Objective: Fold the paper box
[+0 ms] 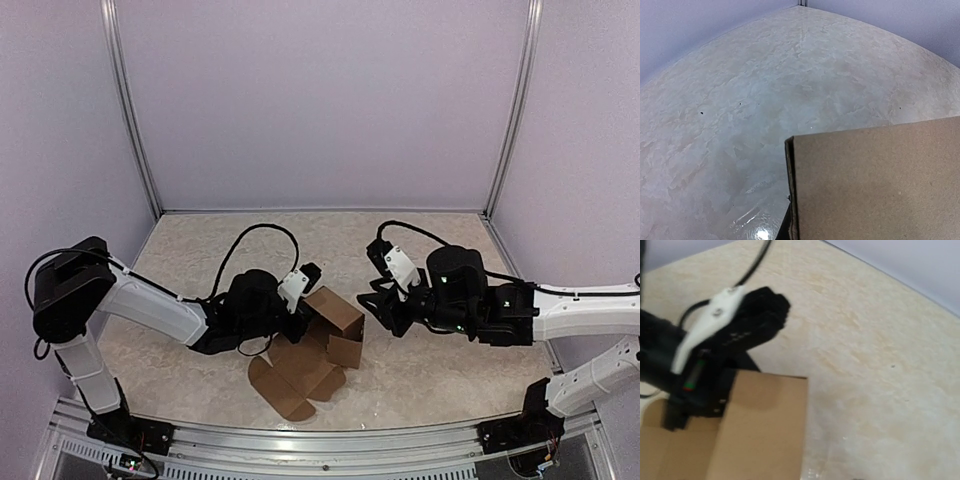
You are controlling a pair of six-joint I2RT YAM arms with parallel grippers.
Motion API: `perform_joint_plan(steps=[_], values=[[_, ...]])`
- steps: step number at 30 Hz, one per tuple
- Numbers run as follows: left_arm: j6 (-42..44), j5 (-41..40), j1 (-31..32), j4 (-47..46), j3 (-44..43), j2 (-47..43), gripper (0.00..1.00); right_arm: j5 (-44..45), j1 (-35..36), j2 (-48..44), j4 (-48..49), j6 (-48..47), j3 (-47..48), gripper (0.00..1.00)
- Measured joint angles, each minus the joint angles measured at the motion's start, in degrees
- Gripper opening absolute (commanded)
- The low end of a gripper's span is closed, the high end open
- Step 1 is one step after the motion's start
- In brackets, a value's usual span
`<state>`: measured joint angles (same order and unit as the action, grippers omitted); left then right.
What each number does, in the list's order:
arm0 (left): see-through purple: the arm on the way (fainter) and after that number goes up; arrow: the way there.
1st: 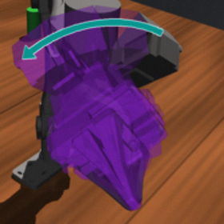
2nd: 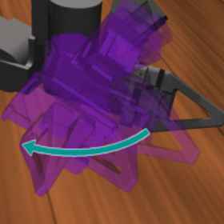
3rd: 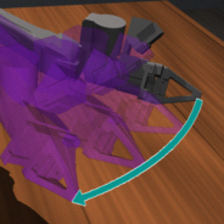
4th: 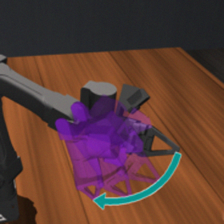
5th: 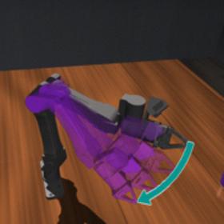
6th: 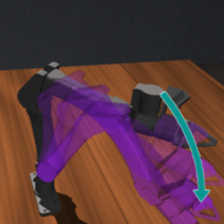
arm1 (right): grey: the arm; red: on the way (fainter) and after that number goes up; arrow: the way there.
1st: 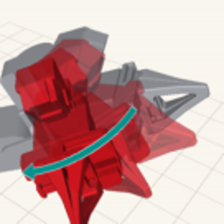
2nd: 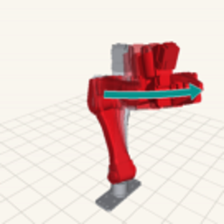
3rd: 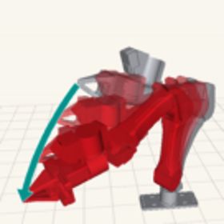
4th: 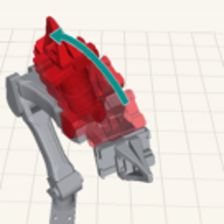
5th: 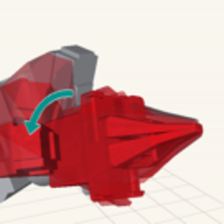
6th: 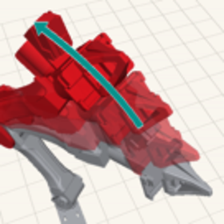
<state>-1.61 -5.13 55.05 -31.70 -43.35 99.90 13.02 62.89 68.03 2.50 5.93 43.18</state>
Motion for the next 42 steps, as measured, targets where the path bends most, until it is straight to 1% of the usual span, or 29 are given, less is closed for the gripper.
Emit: perform_joint_plan(steps=[2,5,7,14,19,23,31,38,42], values=[[0.4,1.0,0.0,-2.0,0.0,1.4,0.06,-0.6,-1.5,1.3,0.1,0.5,0.3,0.25],[0.7,2.3,0.0,-4.6,0.0,3.3,0.07,-2.0,-3.0,4.5,0.7,1.4,1.6,0.08],[0.7,3.1,0.0,-6.5,0.1,4.3,0.07,-3.1,-3.8,6.8,1.3,2.1,2.6,0.0],[0.7,3.2,0.1,-9.9,0.2,6.8,0.09,-5.6,-4.8,14.8,3.9,3.7,6.8,0.0],[0.8,1.6,0.7,-10.8,0.2,9.1,0.12,-7.2,-5.7,18.5,7.0,5.2,7.0,0.0],[0.9,0.2,1.6,-10.9,0.1,10.7,0.16,-8.4,-6.5,21.0,9.6,7.0,7.0,0.0],[0.8,-0.3,1.8,-12.0,0.1,12.0,0.23,-10.0,-7.0,26.4,14.4,9.8,7.0,0.0],[0.5,-0.5,1.8,-14.4,0.8,12.2,0.27,-10.8,-7.2,28.7,16.8,10.8,7.0,0.0],[-0.1,-0.8,1.6,-17.2,3.2,12.1,0.3,-10.9,-7.2,28.9,17.2,10.9,7.0,0.0]])
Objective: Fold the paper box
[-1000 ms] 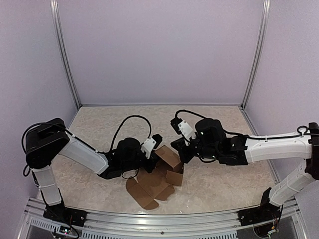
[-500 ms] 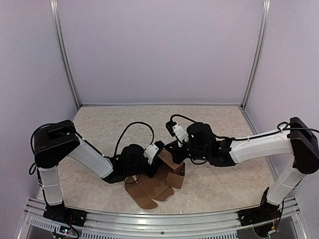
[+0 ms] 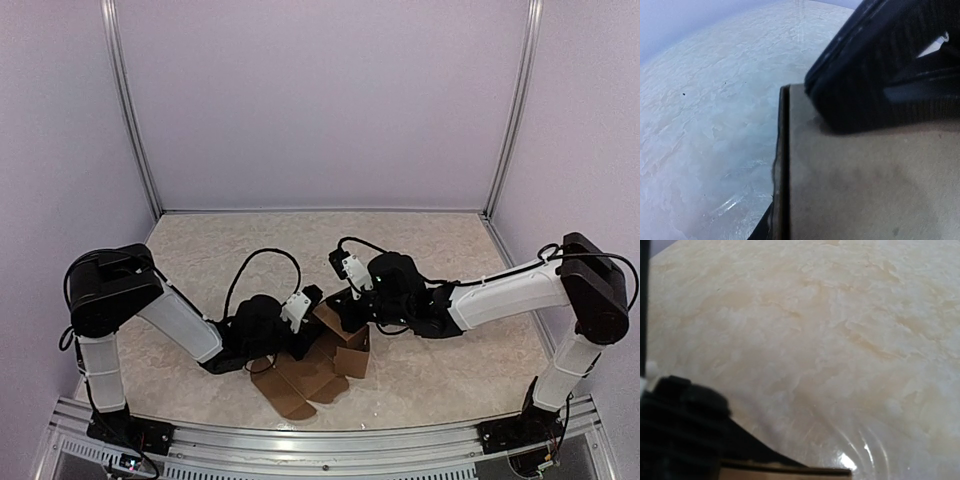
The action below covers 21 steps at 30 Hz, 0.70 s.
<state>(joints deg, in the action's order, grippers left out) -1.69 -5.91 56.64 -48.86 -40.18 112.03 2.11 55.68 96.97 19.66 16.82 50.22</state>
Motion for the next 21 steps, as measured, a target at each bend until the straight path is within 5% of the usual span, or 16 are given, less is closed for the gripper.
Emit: perform_joint_plan(steps=[21], values=[[-1.7,-0.1,-1.3,-5.9,4.5,-0.7,0.17,0.0,0.0,0.1,0.0,0.0,0.0,0.0]])
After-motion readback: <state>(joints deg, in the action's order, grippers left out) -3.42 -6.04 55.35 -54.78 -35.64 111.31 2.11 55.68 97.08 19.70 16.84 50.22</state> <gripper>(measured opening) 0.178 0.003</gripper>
